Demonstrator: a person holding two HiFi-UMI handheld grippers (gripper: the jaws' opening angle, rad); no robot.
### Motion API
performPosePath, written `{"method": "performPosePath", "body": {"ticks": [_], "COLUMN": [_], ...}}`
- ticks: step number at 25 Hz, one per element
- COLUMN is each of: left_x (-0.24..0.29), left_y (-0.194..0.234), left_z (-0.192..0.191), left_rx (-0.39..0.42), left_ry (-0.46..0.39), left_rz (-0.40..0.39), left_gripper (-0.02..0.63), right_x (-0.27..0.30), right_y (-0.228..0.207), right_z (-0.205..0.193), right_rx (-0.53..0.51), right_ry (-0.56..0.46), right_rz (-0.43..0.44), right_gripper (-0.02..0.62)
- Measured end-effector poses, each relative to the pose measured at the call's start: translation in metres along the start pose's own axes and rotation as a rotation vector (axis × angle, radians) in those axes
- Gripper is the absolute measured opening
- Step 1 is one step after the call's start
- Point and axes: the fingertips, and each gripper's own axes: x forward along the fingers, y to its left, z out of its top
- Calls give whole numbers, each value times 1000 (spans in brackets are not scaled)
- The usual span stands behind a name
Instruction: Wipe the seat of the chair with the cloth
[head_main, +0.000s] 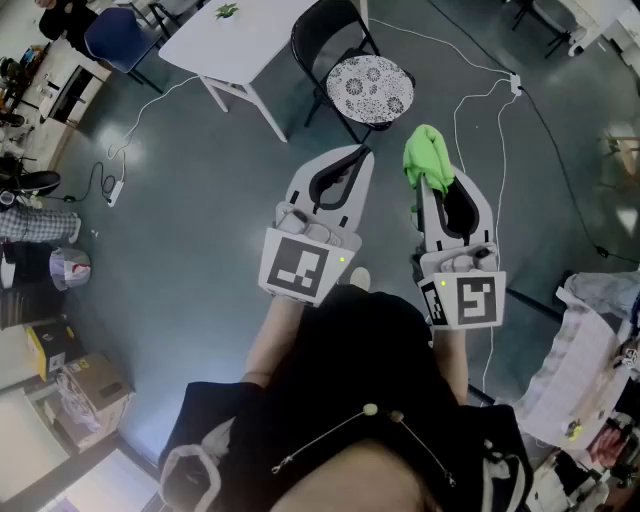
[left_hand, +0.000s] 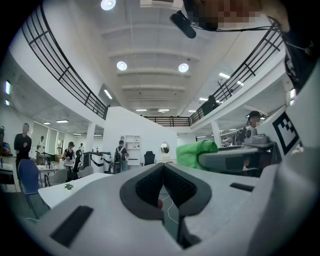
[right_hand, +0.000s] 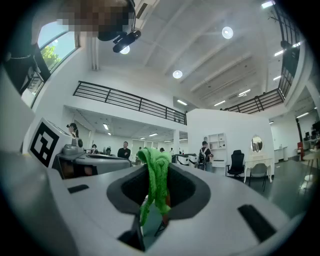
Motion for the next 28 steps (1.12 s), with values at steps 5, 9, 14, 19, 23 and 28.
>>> {"method": "performPosePath", "body": {"ticks": [5, 9, 14, 19, 23, 28], "left_x": [0, 0, -1, 0, 7, 16], "left_y": [-3, -3, -8, -1, 2, 1], "left_z": [0, 0, -1, -1, -3, -11], "left_rx": [1, 1, 1, -25, -27, 11], "left_ry": [3, 1, 0, 1, 2, 9], "left_rz": [-1, 0, 1, 14, 38, 60], "left_gripper": [6, 6, 5, 6, 6, 6], "right_x": [-3, -3, -8, -10, -20, -24], "right_y": [-1, -1, -4, -6, -22, -53], "right_z": [1, 1, -1, -3, -7, -20], "right_rx": [2, 7, 13, 5, -7, -46], "right_ry": [0, 0, -4, 7, 6, 26], "right_rz": [3, 3, 2, 10, 44, 76], "right_gripper": [92, 91, 91, 91, 92, 94]}}
